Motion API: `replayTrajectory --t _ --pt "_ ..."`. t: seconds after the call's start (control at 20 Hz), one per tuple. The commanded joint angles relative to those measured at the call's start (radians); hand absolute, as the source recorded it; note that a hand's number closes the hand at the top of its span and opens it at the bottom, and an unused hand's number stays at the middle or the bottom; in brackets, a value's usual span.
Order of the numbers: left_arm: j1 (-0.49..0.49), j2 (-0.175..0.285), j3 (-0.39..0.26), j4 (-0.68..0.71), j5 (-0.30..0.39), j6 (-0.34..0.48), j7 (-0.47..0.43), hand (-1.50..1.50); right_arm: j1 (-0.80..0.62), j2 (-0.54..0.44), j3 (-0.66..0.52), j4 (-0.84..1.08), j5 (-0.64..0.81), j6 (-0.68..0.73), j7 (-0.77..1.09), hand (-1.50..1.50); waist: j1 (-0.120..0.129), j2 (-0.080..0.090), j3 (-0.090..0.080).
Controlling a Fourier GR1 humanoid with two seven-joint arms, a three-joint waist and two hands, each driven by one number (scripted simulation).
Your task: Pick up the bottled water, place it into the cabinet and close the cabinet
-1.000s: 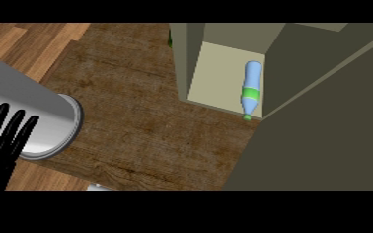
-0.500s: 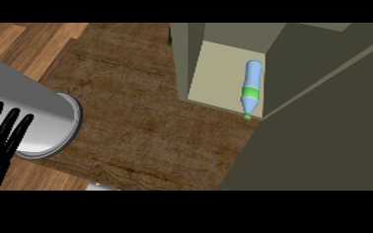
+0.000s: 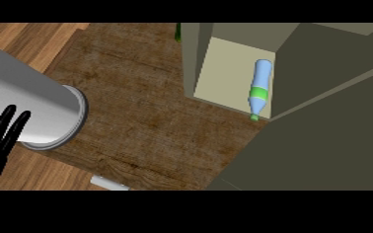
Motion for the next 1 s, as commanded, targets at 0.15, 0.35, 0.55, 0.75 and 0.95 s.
replayTrajectory --t 0.15,0.35,0.55,0.75,0.95 --pt "-0.001 0.004 0.008 0.008 0.001 -0.019 -0.005 -1.5 -0.046 0.099 0.023 0.047 -0.065 -0.076 0.085 1.5 0.007 0.006 0.003" --pt "-0.005 0.011 0.014 0.02 0.004 -0.024 0.0 -1.5 -0.132 0.099 -0.028 0.061 -0.022 -0.075 0.131 1.5 0.011 0.002 0.001" --pt "-0.008 0.0 -0.002 0.02 -0.004 -0.017 0.002 -1.5 -0.227 0.113 -0.055 0.121 -0.01 -0.086 0.215 1.5 0.005 -0.005 0.003" --pt "-0.008 0.001 0.0 0.029 0.004 -0.016 0.008 -1.5 -0.329 0.153 -0.08 0.208 -0.022 -0.105 0.286 1.5 0.003 -0.005 0.006" --pt "-0.011 0.001 0.006 0.037 0.002 -0.024 0.003 -1.5 -0.437 0.211 -0.114 0.303 -0.043 -0.14 0.352 1.5 -0.002 -0.013 0.007"
